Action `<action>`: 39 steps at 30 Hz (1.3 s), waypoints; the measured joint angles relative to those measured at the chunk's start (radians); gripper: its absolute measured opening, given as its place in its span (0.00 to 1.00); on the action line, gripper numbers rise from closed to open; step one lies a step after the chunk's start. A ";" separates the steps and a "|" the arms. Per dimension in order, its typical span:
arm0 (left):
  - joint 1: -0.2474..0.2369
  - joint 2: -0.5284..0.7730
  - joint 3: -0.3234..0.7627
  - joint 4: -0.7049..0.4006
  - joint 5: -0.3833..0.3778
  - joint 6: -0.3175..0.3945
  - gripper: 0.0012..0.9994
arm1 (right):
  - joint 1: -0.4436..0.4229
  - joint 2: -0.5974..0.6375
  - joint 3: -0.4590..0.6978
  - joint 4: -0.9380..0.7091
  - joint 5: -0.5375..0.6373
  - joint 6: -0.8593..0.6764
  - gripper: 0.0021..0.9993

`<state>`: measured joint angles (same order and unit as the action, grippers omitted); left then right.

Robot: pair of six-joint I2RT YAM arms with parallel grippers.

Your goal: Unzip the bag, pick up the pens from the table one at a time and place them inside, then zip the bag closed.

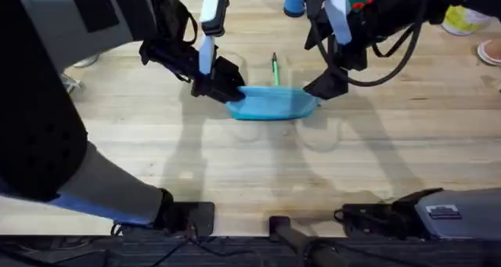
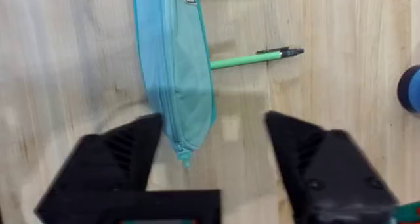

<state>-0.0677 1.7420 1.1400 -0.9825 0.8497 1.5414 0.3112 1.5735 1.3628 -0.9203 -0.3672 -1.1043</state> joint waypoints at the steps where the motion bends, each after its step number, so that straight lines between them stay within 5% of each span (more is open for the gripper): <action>1: 0.000 0.000 0.000 0.000 0.000 0.000 0.04 | 0.000 0.000 0.000 0.000 0.000 0.000 1.00; 23: 0.000 0.000 0.000 0.000 0.000 0.000 0.04 | 0.000 0.000 0.001 0.007 0.000 0.026 1.00; 39: 0.000 0.000 0.000 0.000 0.000 0.000 0.04 | 0.000 -0.049 0.151 -0.037 0.102 0.547 1.00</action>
<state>-0.0677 1.7420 1.1400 -0.9829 0.8497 1.5413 0.3111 1.5248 1.5140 -0.9576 -0.2655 -0.5573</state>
